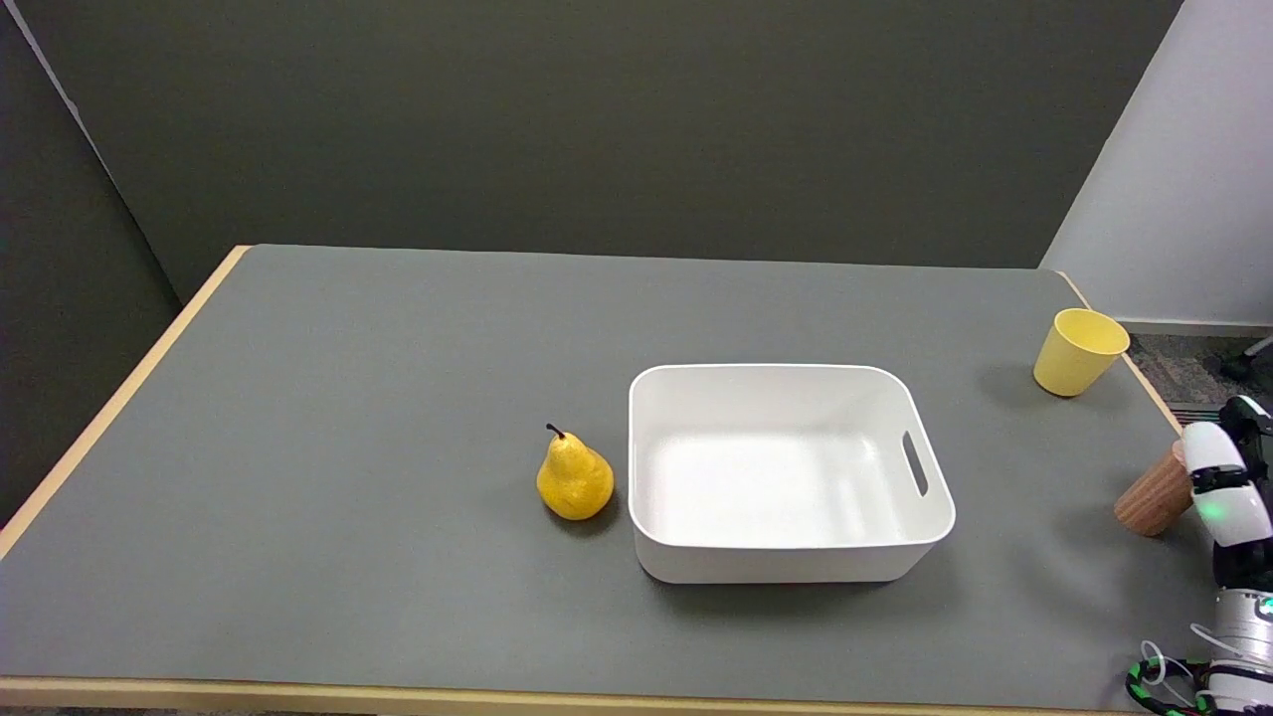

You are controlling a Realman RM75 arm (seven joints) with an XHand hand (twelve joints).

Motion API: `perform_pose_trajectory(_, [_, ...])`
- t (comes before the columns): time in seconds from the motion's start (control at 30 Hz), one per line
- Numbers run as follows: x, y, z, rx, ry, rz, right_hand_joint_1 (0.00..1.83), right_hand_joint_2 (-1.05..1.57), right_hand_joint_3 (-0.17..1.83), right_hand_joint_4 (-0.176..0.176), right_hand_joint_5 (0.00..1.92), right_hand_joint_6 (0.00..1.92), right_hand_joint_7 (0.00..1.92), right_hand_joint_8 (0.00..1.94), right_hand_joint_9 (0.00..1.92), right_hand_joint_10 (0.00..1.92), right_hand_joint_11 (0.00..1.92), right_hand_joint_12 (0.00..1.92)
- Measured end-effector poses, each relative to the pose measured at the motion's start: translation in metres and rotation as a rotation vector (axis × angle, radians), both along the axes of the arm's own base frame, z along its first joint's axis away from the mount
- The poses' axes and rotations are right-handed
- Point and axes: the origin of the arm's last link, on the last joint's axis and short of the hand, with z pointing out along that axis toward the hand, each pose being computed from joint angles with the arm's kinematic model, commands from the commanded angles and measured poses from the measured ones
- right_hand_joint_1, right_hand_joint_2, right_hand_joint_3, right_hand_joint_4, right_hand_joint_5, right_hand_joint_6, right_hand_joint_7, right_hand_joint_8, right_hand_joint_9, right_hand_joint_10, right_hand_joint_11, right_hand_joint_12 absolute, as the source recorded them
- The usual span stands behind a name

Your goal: Pick up the wooden cylinder.

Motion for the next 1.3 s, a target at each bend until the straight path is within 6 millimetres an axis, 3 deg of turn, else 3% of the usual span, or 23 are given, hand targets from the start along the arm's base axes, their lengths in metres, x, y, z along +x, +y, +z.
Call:
perform_pose_trajectory(0.67, [-0.002,-0.011,0.001,0.038,-0.01,-0.014,0.57,0.6,0.94,-0.176,0.06,0.51,0.04,0.46,0.0,0.48,0.0,0.95])
perform_pose_trajectory(0.8, [-0.002,-0.011,0.001,0.042,-0.011,-0.018,0.63,0.67,0.81,-0.176,0.1,0.42,0.07,0.38,0.0,0.48,0.0,0.93])
perform_pose_trajectory(1.3, [-0.004,-0.011,0.0,0.049,-0.014,-0.028,0.93,0.74,1.05,-0.176,0.07,0.41,0.04,0.36,0.0,0.42,0.0,0.9])
